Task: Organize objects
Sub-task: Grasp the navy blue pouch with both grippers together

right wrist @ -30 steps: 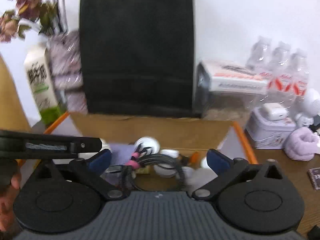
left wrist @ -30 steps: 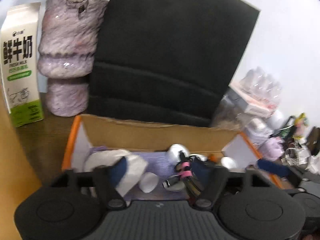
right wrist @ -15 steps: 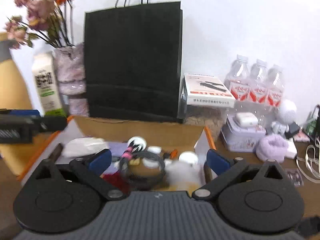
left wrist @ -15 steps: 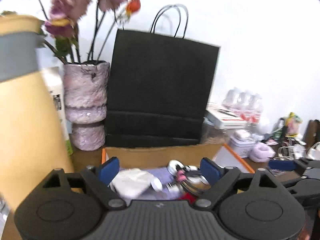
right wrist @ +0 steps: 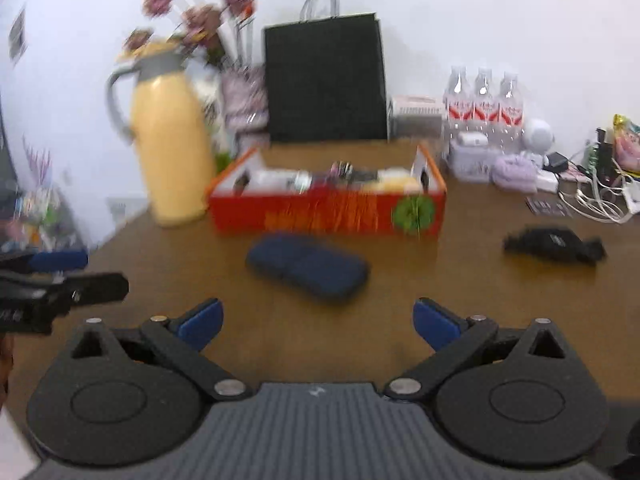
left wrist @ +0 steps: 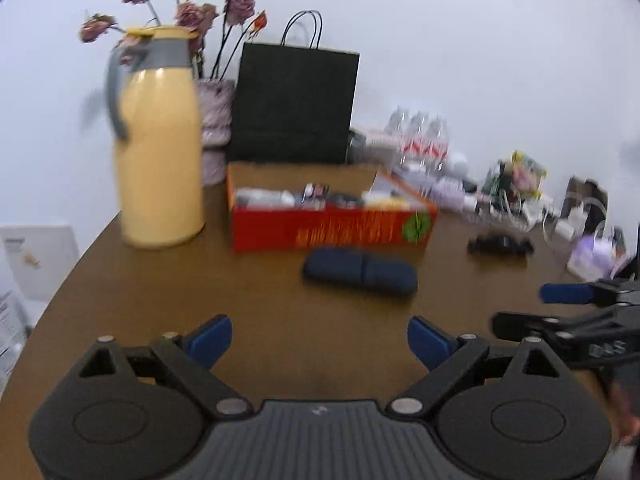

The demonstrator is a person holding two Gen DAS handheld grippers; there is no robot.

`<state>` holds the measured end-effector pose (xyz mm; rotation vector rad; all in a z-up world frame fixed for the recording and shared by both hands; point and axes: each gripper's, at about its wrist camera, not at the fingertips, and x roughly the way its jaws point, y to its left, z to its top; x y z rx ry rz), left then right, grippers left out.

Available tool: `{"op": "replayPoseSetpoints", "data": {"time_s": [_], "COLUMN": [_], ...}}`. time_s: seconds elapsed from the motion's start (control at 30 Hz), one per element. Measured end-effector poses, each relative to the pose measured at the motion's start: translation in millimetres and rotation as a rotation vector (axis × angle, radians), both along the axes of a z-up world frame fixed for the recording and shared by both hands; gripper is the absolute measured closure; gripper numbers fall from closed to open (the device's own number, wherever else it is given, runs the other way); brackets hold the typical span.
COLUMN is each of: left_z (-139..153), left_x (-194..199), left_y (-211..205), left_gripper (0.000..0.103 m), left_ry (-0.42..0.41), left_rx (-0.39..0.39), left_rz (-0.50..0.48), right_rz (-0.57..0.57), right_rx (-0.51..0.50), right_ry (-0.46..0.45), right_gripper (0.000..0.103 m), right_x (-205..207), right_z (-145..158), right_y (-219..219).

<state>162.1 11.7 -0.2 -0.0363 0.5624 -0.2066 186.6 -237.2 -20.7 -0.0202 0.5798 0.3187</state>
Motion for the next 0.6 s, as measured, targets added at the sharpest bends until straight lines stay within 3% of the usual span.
{"op": "replayPoseSetpoints", "data": {"time_s": [0.17,0.33,0.5,0.6], "left_z": [-15,-11,-8,-12], "left_x": [-54,-53,-12,46], "left_y": [-4,-3,-7,-13], "left_gripper": [0.008,0.008,0.010,0.014], "left_ry": [0.031,0.010,-0.032,-0.040], "left_rx": [-0.013,-0.003,-0.043,-0.044], "left_rz": [-0.028,0.004,-0.043,-0.087], "right_rz": [-0.015,-0.035,-0.030,-0.050], "right_rx": [0.048,0.050,0.069,0.085], "right_ry": [0.054,0.033,0.031,0.041], "right_gripper": [0.000,0.000,0.000,0.000], "right_x": [-64,-74,-39,5], "right_z": [-11,-8,-18,-30], "right_y": [-23,-28,-20,-10]}}
